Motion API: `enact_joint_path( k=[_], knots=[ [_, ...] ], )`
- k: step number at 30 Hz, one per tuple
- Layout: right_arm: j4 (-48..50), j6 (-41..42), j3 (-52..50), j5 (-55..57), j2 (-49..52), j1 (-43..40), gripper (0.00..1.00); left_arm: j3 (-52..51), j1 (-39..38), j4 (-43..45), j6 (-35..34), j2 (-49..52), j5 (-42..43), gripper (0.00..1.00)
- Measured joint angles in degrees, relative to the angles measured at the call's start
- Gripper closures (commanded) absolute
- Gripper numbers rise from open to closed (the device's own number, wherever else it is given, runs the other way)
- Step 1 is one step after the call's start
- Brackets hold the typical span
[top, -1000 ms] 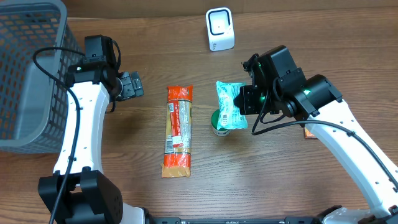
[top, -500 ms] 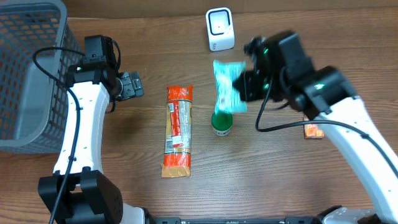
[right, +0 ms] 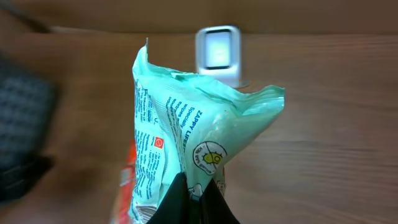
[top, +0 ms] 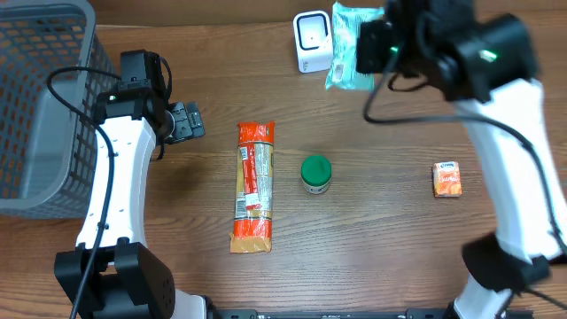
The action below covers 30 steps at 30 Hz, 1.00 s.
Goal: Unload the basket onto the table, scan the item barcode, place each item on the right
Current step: 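Carry the mint-green packet back toward the white scanner, then hold the mint-green packet up in front of the white scanner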
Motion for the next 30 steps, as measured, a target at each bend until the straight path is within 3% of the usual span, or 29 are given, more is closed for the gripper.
enact_joint_path(
  k=[6,12,19,30],
  knots=[
    [5.14,-0.83,-0.02,14.97,11.52,4.0,0.96,0.0,0.0,0.0,0.0,0.0,0.0,0.0],
    [20.52,-8.79,-0.07,33.73,21.51,8.87,0.96,0.0,0.0,0.0,0.0,0.0,0.0,0.0],
    [49.59,-31.54,-0.2,49.94,28.81,12.44,0.96,0.0,0.0,0.0,0.0,0.0,0.0,0.0],
    [84.37,-58.77,-0.15,58.55,38.16,12.35,0.96,0.0,0.0,0.0,0.0,0.0,0.0,0.0]
  ],
)
